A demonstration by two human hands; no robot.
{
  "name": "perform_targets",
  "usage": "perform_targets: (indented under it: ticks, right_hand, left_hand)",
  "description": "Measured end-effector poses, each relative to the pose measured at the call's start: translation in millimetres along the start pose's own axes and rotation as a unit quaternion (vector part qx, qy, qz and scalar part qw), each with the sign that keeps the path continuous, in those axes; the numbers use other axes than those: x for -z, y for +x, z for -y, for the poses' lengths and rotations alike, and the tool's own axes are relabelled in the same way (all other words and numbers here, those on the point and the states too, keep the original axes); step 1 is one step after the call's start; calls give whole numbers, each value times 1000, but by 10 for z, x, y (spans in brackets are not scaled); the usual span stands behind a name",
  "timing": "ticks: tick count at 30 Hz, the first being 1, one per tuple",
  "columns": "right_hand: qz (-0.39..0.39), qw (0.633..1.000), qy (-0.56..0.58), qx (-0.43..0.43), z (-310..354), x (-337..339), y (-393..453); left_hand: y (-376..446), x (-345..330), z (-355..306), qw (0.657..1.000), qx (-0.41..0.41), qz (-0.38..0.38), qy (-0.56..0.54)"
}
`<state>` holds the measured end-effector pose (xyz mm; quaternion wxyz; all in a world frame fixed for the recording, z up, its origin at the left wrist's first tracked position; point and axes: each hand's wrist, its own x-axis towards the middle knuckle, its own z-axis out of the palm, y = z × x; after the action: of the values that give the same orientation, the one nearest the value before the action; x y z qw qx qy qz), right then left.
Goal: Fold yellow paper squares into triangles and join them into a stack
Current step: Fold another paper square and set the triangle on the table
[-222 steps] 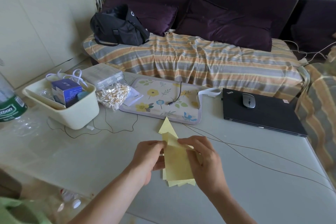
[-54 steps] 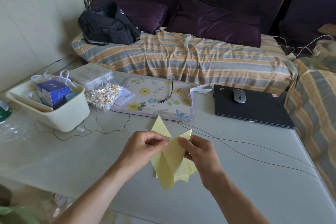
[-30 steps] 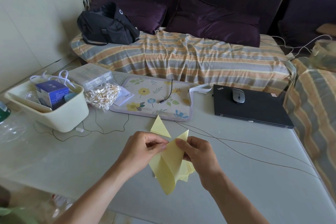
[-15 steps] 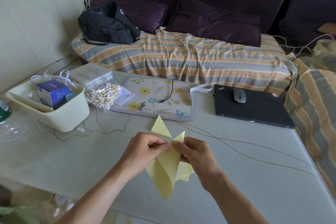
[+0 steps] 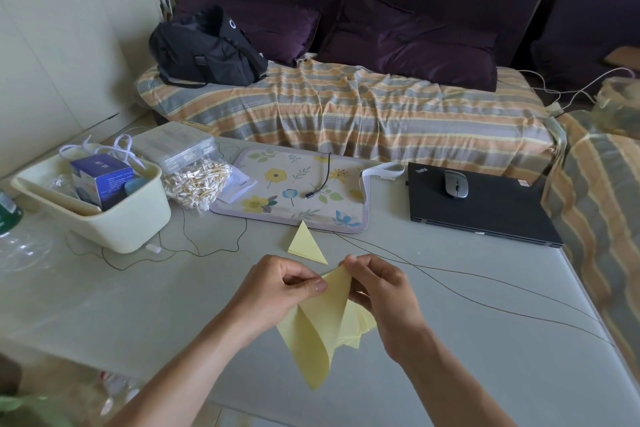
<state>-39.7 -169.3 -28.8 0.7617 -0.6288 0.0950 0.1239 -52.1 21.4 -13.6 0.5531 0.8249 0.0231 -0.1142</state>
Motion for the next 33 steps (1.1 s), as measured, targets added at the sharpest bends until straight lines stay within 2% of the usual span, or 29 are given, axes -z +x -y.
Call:
perform_targets:
  ticks: [5, 13, 19, 30, 33]
  right_hand:
    - [62, 997, 21, -45, -34, 8, -19]
    - [22, 999, -27, -21, -38, -35, -22]
    - [78, 995, 3, -54, -26, -53, -92]
    - [-10, 999, -40, -6, -44, -53, -50]
    - [-47, 999, -23, -12, -40, 1, -18]
  left_hand:
    - [-1, 3, -1, 1000, 8, -17, -23]
    - [5, -15, 7, 999, 18, -34, -26]
    - [16, 14, 19, 997, 6, -62, -33]
    - [11, -30, 12, 998, -18, -56, -29]
    - [-3, -29, 2, 997, -49, -62, 15]
